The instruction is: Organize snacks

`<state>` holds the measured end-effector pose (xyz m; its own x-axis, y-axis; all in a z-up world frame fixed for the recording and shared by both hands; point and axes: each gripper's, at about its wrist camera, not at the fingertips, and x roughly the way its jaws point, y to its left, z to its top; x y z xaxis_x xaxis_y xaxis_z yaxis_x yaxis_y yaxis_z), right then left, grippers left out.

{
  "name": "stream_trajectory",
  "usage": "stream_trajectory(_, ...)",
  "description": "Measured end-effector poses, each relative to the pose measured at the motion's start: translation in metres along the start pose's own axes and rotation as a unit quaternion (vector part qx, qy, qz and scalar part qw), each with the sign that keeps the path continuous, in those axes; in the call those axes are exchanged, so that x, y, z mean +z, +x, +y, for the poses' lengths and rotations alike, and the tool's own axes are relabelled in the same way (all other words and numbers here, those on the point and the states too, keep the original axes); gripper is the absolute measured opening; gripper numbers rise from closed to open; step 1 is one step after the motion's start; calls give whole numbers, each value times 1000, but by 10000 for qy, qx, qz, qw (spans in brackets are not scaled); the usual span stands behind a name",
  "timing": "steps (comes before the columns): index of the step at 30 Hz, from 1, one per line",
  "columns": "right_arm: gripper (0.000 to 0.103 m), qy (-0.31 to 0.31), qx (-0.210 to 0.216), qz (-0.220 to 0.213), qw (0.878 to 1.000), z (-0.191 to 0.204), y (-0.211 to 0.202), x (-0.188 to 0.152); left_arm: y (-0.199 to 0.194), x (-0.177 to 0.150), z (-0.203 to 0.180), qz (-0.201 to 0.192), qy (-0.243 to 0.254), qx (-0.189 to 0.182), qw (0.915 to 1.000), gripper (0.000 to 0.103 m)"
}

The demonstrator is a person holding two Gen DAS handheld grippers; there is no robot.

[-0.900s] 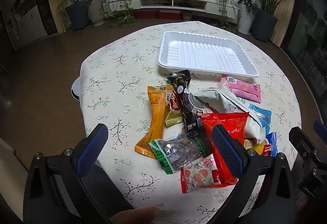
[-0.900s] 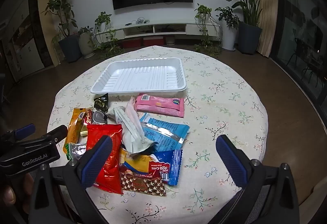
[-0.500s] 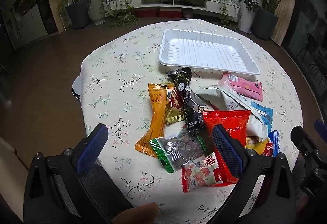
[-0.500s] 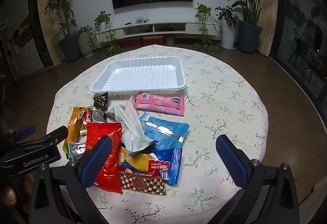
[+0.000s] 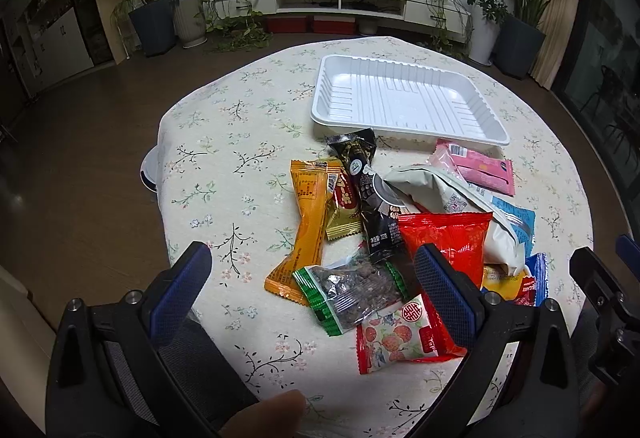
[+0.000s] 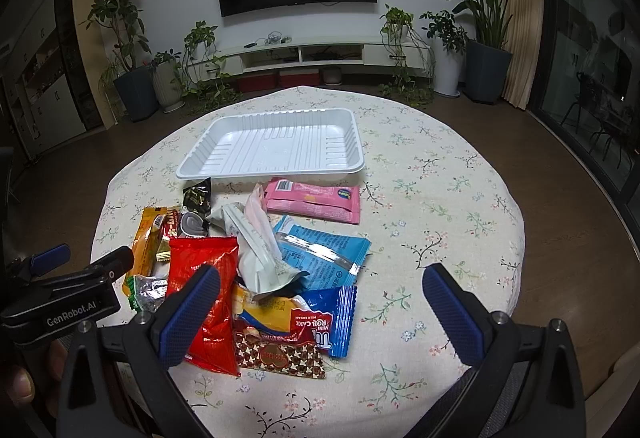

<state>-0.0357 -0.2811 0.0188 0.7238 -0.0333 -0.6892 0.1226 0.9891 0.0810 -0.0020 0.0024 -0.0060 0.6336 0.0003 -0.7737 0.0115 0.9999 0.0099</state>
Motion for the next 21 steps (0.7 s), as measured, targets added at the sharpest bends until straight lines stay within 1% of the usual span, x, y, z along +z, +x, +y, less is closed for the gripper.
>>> stream_trajectory(21, 103, 9, 9, 19, 10000, -1, 1, -1, 0, -1, -2, 12, 22, 0, 10000, 103)
